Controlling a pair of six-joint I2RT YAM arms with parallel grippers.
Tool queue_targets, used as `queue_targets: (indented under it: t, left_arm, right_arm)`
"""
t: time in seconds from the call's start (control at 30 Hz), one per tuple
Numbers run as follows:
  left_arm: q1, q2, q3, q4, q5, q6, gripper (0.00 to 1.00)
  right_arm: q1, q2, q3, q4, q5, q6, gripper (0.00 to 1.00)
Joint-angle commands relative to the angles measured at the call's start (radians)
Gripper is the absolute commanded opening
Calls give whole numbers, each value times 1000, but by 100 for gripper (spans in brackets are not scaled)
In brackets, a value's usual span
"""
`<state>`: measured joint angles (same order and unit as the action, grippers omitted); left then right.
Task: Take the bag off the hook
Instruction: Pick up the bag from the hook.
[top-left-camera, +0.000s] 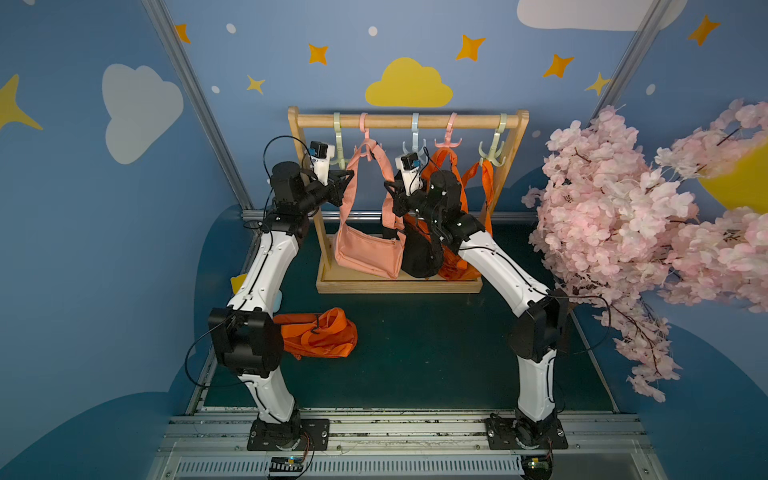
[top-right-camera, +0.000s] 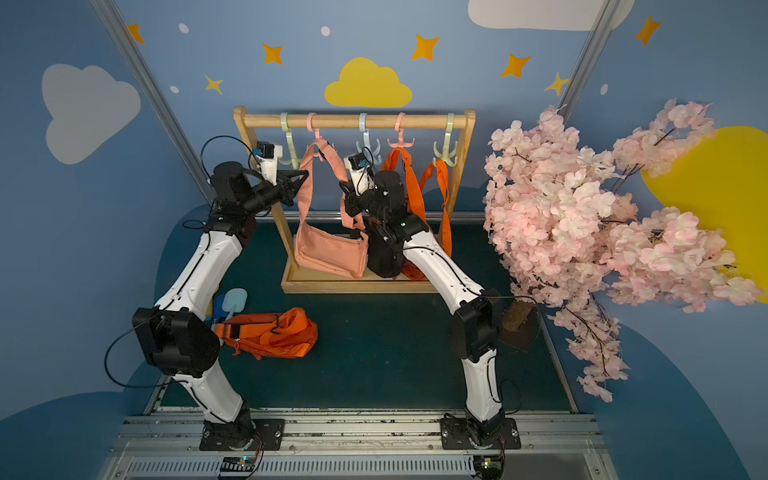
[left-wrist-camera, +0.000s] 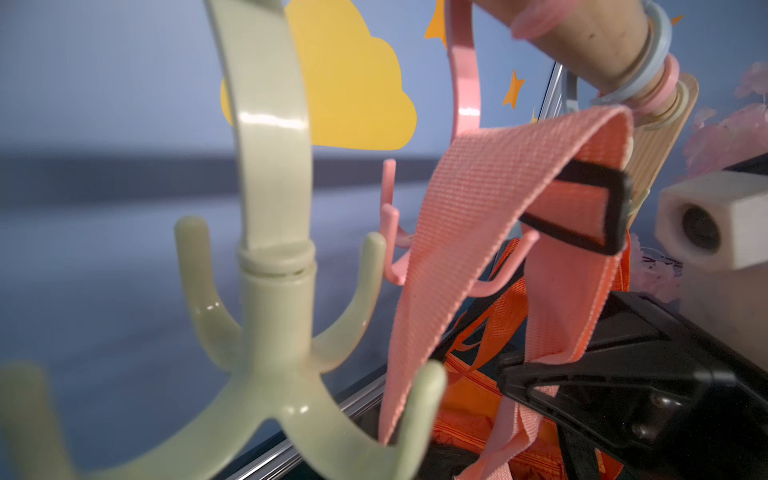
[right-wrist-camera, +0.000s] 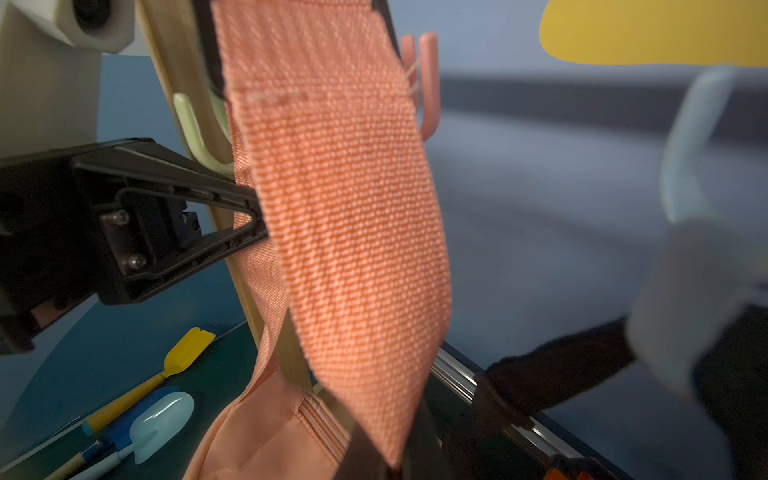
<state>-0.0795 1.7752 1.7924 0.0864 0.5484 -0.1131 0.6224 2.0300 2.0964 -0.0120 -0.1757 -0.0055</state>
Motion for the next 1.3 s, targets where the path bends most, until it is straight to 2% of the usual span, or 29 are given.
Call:
queue_targets:
  t: [0.0, 0.47, 1.07, 1.27]
  left_arm:
    - [-2, -51, -27, -5, 1, -5, 4]
    - [-2, -155, -129, 9, -10, -3, 4]
    - [-3, -286, -188, -12, 6, 8, 4]
    - [-3, -367, -227, -57, 22, 12, 4]
  right_arm:
    - [-3, -69, -11, 20, -19, 6, 0]
    - [-2, -185, -137, 32, -26, 32, 0]
    - [27, -311, -196, -36, -60, 9, 0]
    - [46, -366, -194, -107, -113, 3, 0]
